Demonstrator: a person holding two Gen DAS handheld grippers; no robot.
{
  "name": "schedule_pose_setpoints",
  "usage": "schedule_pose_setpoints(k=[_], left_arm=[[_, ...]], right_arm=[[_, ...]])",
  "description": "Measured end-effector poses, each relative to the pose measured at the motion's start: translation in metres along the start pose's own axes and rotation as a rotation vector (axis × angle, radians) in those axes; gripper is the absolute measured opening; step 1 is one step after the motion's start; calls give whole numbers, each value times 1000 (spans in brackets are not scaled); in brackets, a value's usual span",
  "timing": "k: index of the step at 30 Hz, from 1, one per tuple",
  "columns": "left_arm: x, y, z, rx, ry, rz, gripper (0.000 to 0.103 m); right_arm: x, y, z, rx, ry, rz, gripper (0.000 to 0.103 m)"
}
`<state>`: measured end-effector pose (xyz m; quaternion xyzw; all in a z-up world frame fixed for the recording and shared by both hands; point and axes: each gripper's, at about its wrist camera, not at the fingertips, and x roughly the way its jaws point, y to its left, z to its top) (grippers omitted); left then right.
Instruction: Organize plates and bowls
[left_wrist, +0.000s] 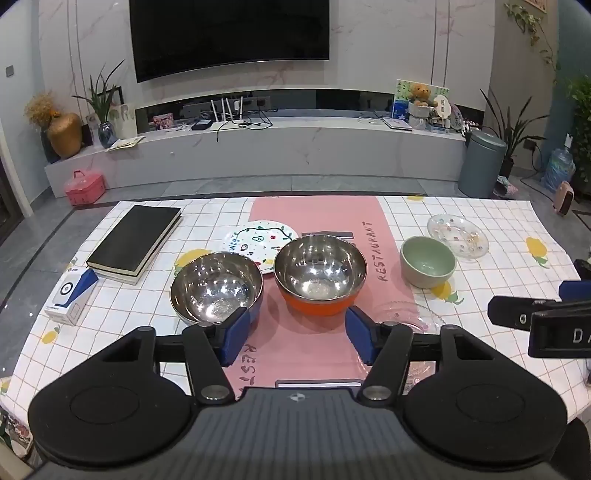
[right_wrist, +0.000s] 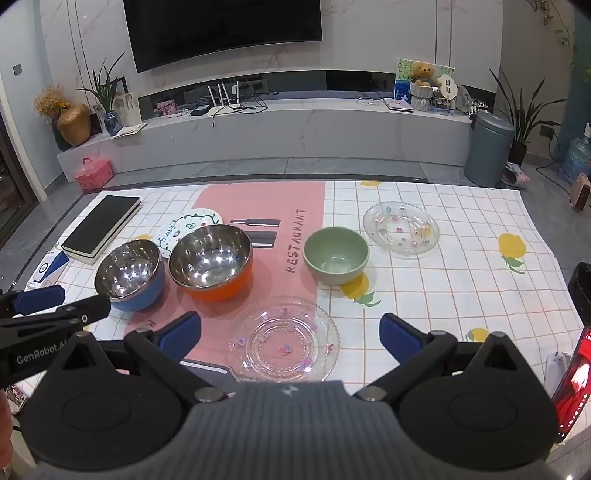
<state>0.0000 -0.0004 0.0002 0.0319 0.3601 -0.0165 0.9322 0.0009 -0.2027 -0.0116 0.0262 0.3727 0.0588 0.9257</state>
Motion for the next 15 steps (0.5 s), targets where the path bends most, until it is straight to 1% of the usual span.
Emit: schedule_pose_setpoints(k=[2,3,5,7,15], left_arm=[[-1,-2,0,6,-2,-8,67],[-2,2,2,-12,-6,-11,66],[-3,4,3,-27,-2,-10,66],[-5,4,1,-19,-20,-1,65],[-6,5,-1,-30,-15,-7,64]], right_arm=[[0,0,0,1,-5,-1,100],[0,-1,-1,2,-5,-1,100],[1,-1,-1,3,-4,-2,100],[-1,2,-2,2,-1,-6,100],[-2,2,-3,-6,-10,-3,100]])
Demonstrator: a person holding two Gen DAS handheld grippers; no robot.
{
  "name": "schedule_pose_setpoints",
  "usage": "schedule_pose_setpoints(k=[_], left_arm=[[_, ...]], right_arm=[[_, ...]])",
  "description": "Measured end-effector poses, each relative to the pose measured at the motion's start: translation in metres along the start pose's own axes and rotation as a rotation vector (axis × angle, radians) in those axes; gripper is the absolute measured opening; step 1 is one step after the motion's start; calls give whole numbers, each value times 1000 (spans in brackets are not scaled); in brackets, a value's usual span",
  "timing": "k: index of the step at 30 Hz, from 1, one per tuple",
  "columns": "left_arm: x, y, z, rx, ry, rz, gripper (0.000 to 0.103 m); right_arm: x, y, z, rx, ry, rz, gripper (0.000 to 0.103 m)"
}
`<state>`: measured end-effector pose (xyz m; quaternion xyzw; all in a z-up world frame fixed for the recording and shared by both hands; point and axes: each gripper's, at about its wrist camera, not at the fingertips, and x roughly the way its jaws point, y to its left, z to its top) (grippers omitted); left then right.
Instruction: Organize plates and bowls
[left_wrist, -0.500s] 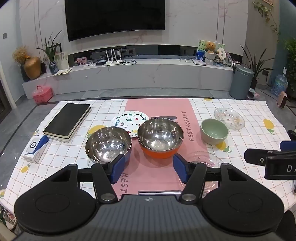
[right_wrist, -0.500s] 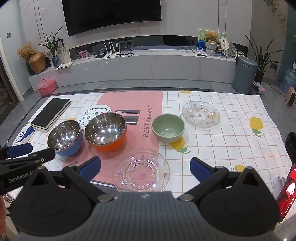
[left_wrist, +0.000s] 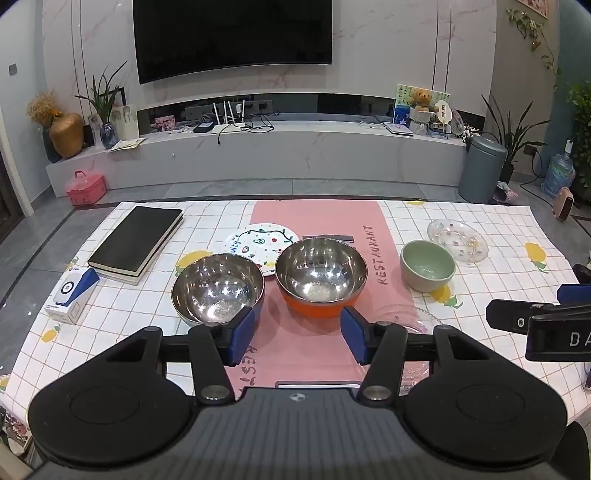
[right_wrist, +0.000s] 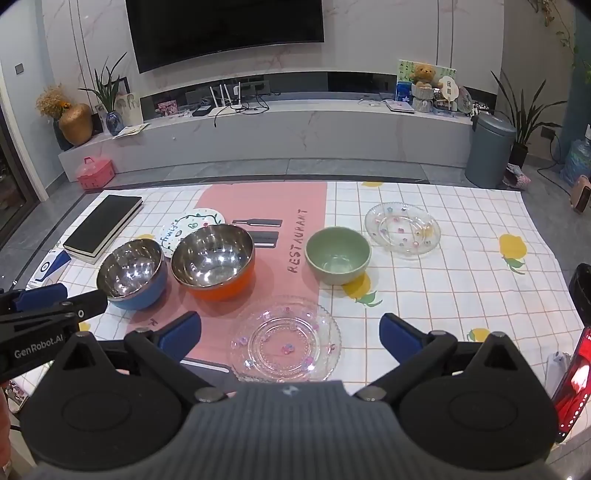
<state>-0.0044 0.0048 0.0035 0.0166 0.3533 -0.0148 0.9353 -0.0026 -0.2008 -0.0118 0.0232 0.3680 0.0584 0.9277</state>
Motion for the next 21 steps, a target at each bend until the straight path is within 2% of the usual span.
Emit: schedule_pose_setpoints(k=[21], left_arm=[[2,-2,-2,13,11,1,64]], right_arm=[[0,1,1,-1,-2,-2,100]])
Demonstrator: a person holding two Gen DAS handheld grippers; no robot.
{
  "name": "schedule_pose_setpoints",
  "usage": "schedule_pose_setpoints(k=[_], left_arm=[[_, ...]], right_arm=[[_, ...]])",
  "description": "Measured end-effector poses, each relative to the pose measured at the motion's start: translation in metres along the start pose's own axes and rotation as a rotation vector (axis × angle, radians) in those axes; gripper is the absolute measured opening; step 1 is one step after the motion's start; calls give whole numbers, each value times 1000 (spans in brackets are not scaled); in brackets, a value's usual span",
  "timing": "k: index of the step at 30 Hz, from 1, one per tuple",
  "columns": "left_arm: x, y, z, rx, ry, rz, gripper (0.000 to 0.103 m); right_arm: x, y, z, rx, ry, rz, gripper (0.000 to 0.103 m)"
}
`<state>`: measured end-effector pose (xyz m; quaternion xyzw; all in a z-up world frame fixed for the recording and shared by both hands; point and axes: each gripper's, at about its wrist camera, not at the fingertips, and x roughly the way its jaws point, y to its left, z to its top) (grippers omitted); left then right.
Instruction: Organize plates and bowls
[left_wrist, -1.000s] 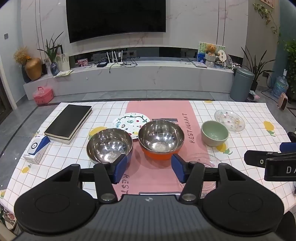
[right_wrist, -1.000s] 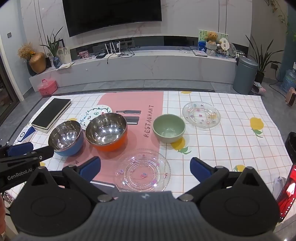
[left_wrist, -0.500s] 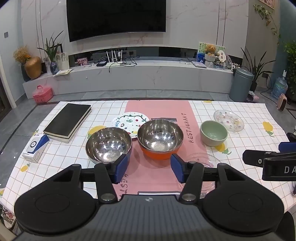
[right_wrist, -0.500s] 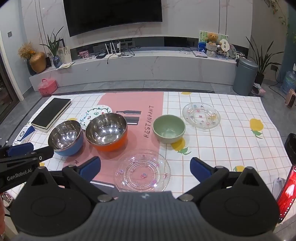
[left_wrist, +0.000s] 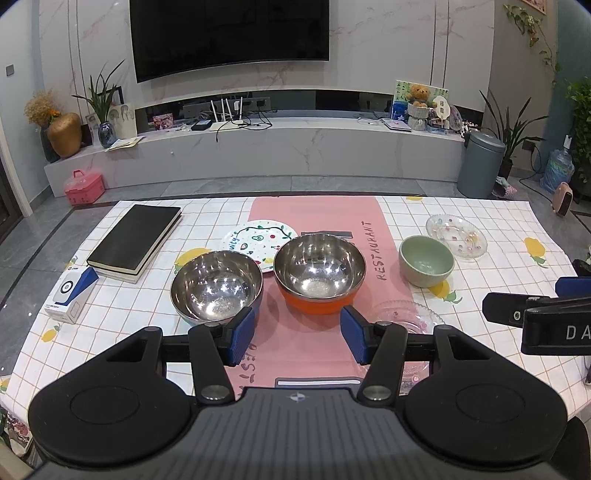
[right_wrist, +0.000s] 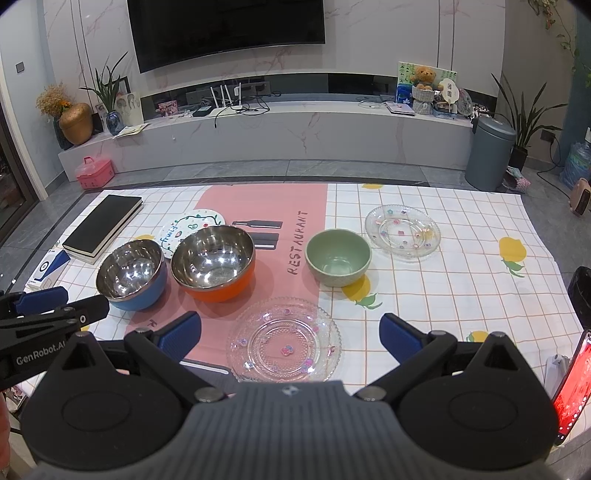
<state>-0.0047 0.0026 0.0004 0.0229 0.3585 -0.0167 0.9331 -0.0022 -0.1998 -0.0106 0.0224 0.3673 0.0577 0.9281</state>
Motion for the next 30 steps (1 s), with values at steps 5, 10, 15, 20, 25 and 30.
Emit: schedule_pose_setpoints(k=[5,10,15,20,25,30], left_arm=[[0,-1,0,0,0,0,64],[0,-2,0,5,6,-6,64],[1,-3,0,4,7,-7,64],[1,-3,-1,3,8,-8,64],[1,-3,-1,2,8,-8,64],[1,-3,-1,3,9,-9,64]], right_arm=[[-1,1,1,-4,-2,-1,100],[0,1,2,-7,1,-3,100],[0,1,2,-8,0,-3,100],[1,2,2,-10,0,-3,100],[0,2,2,-10,-1,-4,100],[0,2,2,-10,-1,-4,100]])
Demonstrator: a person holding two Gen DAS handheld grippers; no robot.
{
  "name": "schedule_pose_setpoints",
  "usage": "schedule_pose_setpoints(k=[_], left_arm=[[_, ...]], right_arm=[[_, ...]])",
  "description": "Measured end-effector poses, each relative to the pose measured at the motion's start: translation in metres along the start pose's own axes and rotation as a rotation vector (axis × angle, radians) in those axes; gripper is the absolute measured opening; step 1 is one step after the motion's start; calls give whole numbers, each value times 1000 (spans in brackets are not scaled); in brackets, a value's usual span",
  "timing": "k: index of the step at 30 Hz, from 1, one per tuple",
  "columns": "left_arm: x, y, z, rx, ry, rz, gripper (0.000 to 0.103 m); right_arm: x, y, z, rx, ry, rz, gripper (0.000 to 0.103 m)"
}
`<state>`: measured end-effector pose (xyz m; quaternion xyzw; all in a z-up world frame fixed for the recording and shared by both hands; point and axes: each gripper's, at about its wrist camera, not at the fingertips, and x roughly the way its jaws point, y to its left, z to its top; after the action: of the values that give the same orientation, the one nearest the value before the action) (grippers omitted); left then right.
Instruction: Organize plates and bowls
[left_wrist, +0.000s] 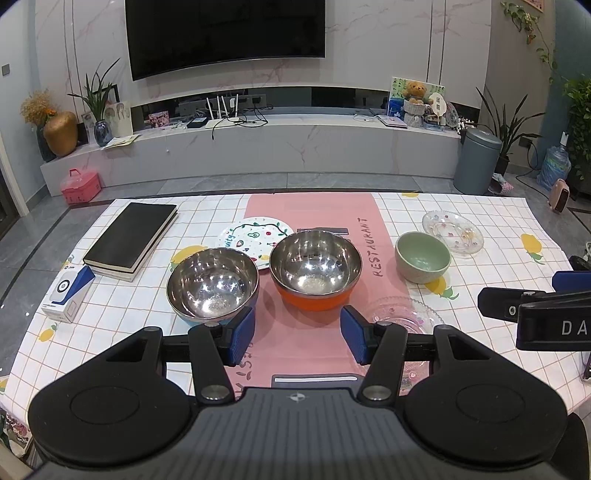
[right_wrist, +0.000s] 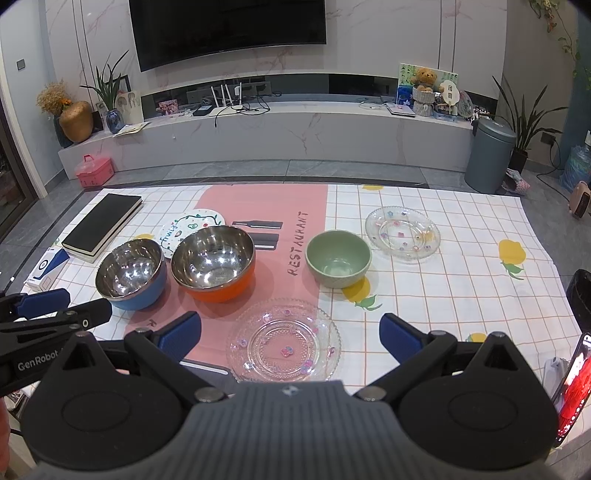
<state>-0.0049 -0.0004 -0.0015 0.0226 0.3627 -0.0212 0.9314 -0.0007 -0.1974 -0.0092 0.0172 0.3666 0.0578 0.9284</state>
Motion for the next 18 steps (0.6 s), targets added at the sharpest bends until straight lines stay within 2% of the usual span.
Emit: schedule_pose_setpoints(k=[18], left_arm=[[1,-1,-1,0,2,-3,64]], right_arm=[[2,1,-3,2,5,3,100]])
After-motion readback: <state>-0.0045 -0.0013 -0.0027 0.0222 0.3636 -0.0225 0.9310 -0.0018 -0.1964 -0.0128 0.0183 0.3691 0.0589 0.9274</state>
